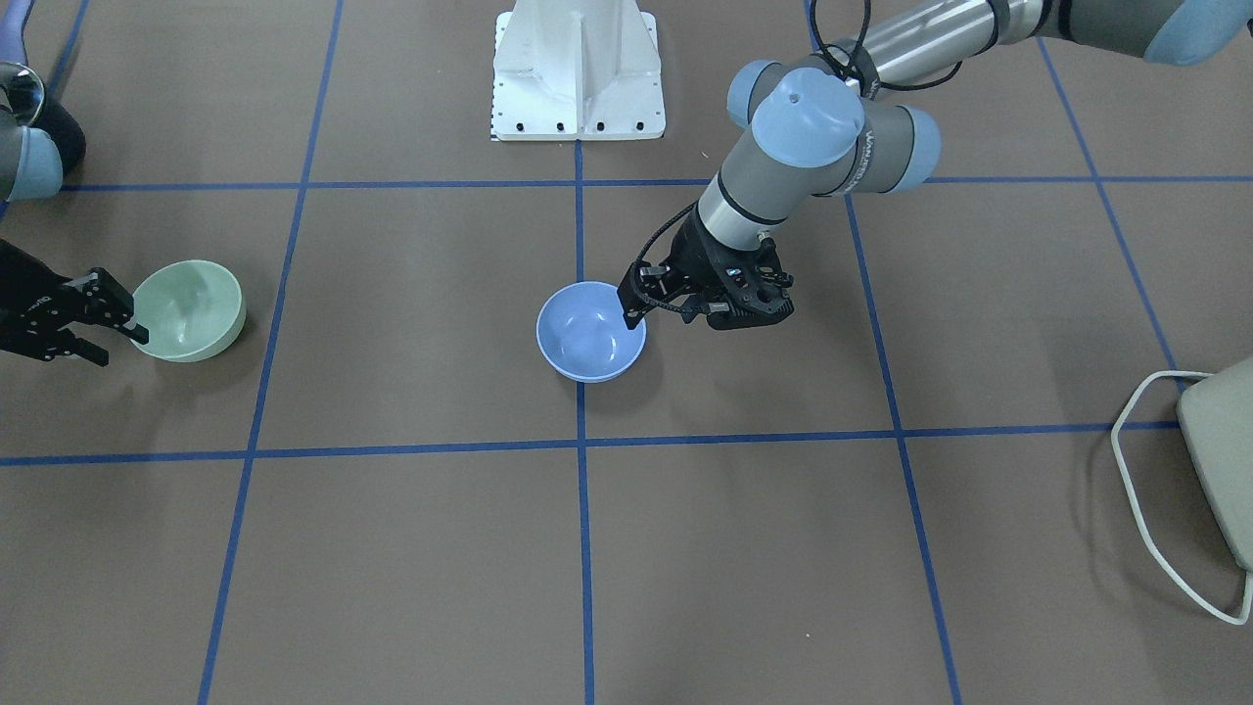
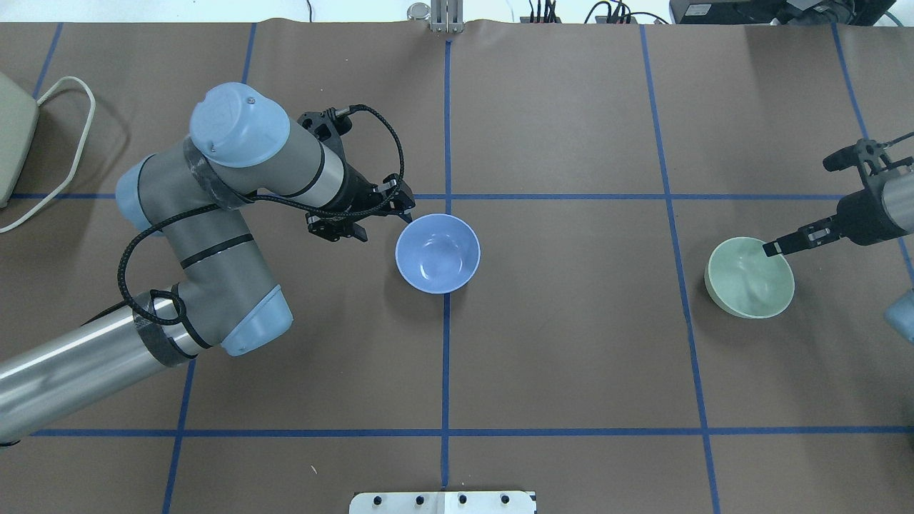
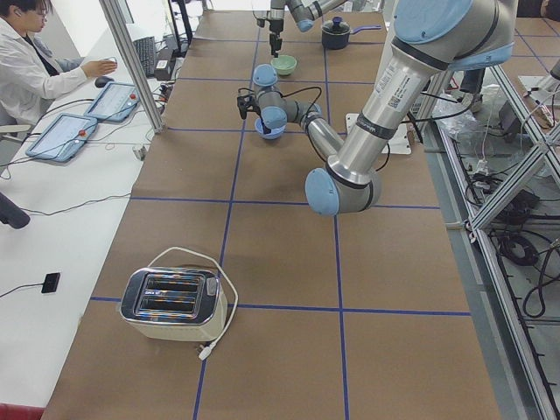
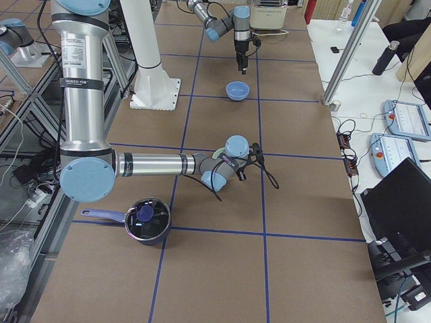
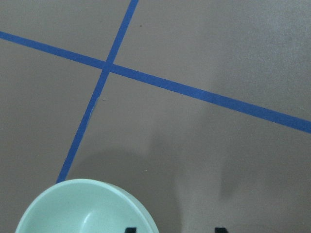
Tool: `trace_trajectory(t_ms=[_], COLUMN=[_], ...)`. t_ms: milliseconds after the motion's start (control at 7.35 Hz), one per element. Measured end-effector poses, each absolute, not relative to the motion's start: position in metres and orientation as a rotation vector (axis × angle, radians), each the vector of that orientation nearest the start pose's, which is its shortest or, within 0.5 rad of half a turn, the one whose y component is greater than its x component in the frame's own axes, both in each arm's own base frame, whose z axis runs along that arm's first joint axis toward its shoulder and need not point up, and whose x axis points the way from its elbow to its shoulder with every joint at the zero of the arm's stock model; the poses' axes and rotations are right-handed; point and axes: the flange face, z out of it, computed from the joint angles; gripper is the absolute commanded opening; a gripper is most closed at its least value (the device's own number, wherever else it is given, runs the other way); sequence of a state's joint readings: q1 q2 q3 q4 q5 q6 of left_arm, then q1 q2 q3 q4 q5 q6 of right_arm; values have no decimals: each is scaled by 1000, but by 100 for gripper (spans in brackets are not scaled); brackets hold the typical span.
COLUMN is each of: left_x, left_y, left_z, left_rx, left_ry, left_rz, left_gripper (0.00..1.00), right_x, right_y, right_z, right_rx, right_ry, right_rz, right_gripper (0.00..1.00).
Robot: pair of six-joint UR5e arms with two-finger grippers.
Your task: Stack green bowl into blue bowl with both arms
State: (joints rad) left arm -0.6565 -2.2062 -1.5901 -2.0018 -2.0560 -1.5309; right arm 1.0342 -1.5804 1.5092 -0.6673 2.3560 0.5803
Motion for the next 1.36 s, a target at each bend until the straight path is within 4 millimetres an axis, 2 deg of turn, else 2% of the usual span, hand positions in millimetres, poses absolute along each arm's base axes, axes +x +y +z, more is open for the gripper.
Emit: trace_trajectory(t_ms=[408,817,1361], left_x=[492,492,492], left_y=[-489,-489,-490], left_z=[219,219,226], left_rx=[-47,-47,-46], left_ry=[1149,1149,1138], left_rz=[-284,-285,-292], left_gripper=[81,81,81], right_x=[-217,-224,-226], right_y=[-462,-458,-460], right_z=[587,587,584], right_rx=[267,259,270], right_ry=[-1043,-1044,-1046], right_rz=[-295,-309,-320], right_gripper=[60,27,23])
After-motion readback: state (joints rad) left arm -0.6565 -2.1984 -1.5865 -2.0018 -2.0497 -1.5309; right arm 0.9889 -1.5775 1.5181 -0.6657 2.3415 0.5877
